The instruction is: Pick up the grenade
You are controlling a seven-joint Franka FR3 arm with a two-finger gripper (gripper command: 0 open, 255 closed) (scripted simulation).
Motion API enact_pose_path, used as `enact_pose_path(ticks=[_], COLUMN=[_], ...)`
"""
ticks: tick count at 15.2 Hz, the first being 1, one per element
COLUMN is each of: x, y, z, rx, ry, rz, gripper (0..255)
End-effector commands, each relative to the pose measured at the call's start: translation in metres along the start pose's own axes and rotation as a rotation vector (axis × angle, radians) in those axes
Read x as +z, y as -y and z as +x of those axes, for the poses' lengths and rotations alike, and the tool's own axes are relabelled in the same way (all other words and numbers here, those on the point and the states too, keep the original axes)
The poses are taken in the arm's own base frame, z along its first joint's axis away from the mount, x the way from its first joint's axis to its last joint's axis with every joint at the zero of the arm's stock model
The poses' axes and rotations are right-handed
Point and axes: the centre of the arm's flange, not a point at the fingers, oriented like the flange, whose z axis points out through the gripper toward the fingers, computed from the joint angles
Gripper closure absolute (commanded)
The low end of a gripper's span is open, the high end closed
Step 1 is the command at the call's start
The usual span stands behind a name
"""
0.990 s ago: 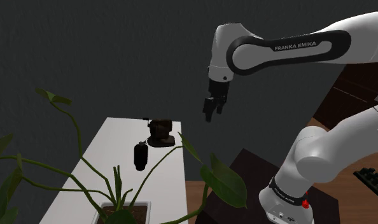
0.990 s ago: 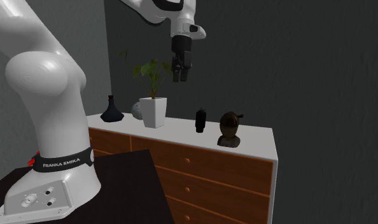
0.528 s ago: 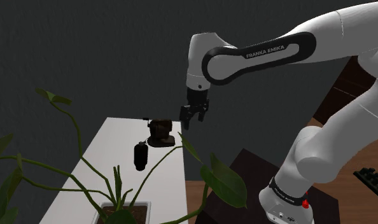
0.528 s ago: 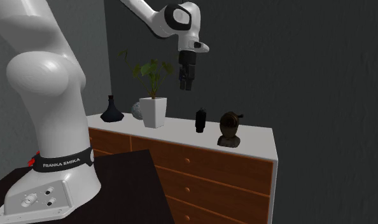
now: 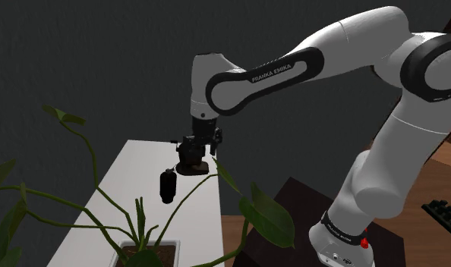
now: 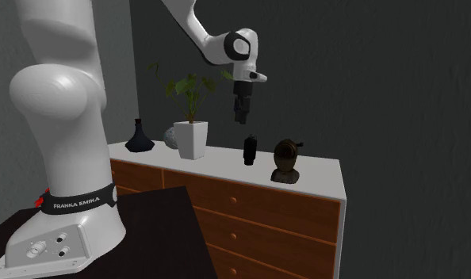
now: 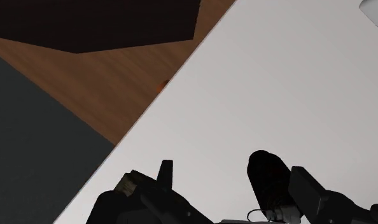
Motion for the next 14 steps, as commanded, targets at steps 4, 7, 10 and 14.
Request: enact_pose_path(ticks=[4,7,10,14], x=[0.027,0.042,0.054,0.075], y=[0.045,0.070,0.082,0.081], z=[0.040,0.065,0.078,0.079], rx=[0.061,0.096,0.113,0.113], ry=[0.000,0.001,0.001,0.001], rz=[0.018,0.029,0.034,0.034], gripper=[0,0,0,0])
